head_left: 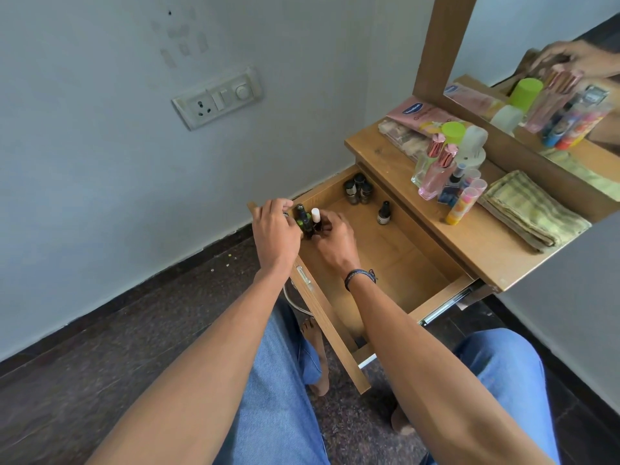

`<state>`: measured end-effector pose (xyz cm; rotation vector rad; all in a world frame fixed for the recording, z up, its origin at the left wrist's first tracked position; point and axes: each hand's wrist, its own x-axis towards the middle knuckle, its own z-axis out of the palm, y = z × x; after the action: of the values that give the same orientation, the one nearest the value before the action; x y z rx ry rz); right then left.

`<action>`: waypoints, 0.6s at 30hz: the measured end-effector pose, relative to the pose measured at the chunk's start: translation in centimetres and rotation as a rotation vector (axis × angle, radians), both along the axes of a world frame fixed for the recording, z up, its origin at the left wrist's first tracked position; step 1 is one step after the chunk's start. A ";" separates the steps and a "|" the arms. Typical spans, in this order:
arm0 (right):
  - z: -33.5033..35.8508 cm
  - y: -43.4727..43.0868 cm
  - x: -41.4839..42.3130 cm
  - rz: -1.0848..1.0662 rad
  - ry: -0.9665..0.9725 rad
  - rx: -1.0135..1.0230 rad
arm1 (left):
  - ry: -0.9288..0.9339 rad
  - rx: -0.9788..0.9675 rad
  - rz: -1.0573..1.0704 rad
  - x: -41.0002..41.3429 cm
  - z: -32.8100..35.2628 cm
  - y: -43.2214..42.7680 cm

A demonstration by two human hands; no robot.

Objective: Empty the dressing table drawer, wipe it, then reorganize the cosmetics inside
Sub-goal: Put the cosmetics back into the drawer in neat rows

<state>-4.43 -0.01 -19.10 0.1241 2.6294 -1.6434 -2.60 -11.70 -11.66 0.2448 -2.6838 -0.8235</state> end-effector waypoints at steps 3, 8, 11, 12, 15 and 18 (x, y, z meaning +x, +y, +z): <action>-0.1 0.0 -0.1 -0.012 0.018 0.024 | 0.003 -0.013 0.000 0.1 0.1 0.0; 0.2 0.0 -0.1 -0.017 0.029 0.032 | -0.009 -0.038 0.000 0.0 0.2 0.0; 0.0 -0.1 -0.2 -0.034 0.016 0.015 | -0.014 -0.053 0.001 0.0 0.3 0.0; -0.1 -0.1 -0.2 -0.043 0.015 0.014 | -0.016 -0.056 0.001 0.0 0.3 0.0; -0.2 -0.3 -0.1 -0.056 0.025 0.017 | -0.017 -0.057 0.003 0.1 0.3 0.0; -0.1 -0.3 0.0 -0.048 0.044 0.020 | -0.015 -0.051 0.010 0.1 0.4 0.1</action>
<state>-4.46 -0.36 -19.25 0.1551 2.6961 -1.6540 -2.48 -11.62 -11.27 0.2525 -2.7111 -0.7520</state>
